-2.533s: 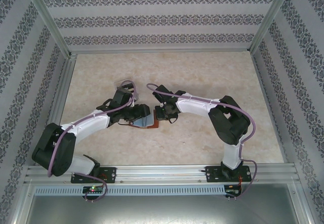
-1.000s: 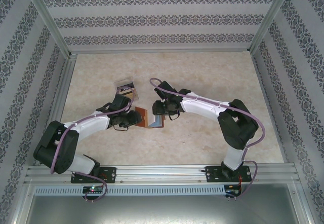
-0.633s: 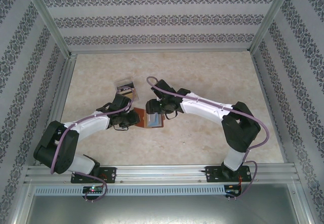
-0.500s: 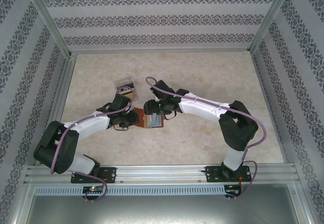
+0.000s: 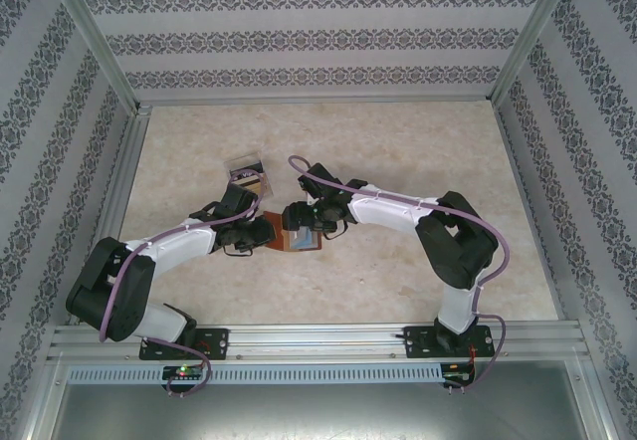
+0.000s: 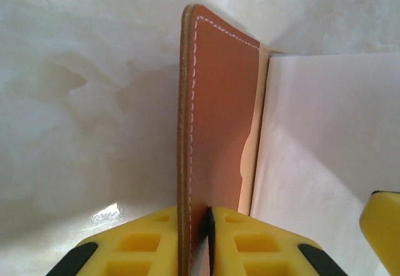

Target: Take the credit cards out of the card holder

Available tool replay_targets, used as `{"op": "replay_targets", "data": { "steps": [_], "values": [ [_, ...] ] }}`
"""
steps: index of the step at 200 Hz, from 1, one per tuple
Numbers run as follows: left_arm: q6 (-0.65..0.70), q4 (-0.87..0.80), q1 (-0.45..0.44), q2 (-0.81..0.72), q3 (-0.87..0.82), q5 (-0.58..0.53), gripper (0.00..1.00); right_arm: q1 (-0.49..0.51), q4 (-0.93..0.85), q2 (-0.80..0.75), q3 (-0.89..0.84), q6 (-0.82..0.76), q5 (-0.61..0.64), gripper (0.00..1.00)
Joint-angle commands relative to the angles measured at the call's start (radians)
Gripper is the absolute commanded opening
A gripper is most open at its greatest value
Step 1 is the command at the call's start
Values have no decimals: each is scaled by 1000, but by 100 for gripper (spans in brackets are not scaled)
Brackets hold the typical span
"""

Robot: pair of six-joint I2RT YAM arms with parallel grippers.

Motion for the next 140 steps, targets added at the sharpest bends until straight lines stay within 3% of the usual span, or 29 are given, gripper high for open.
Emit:
{"op": "replay_targets", "data": {
  "steps": [1, 59, 99, 140],
  "values": [
    [-13, 18, 3, -6, -15, 5, 19, -10, 52, 13, -26, 24, -61, 77],
    [-11, 9, 3, -10, -13, -3, 19, -17, 244, -32, -70, 91, -204, 72],
    [-6, -62, 3, -51, 3, -54, 34, -14, 324, 2, -64, 153, -259, 72],
    [-1, -175, 35, -137, 6, -116, 38, -3, 351, 30, -44, 180, -275, 71]
  ]
}}
